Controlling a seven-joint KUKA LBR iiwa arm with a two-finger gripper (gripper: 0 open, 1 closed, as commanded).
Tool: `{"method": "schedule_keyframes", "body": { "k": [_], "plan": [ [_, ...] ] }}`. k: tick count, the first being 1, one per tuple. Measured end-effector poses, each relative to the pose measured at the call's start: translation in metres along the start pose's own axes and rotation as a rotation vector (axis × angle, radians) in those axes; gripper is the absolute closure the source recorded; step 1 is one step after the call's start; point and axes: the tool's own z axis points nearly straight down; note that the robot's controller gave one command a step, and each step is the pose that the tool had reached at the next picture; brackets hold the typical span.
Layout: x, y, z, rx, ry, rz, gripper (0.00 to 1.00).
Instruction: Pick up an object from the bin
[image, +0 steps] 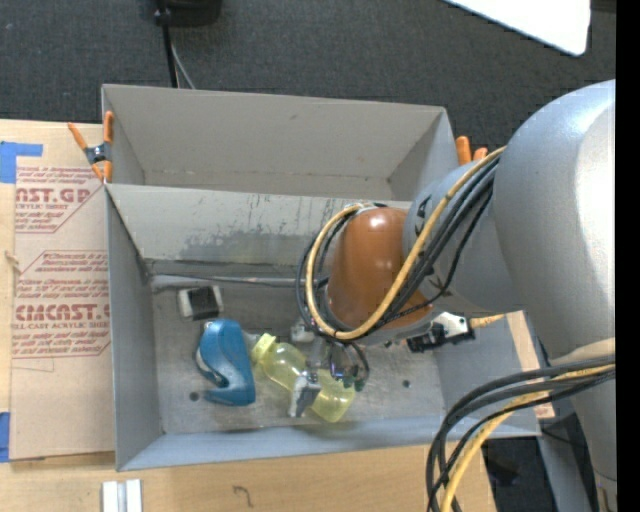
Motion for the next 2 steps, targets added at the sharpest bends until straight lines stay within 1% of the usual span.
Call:
{"method": "schedule_keyframes", "body": {
  "k": [1, 2],
  "plan": [
    [0.0122, -0.0217, 0.0024, -0.013, -0.012, 0.274, 1.00],
    [0.0122, -0.0218, 0.0024, -0.013, -0.012, 0.274, 1.00]
  ]
}}
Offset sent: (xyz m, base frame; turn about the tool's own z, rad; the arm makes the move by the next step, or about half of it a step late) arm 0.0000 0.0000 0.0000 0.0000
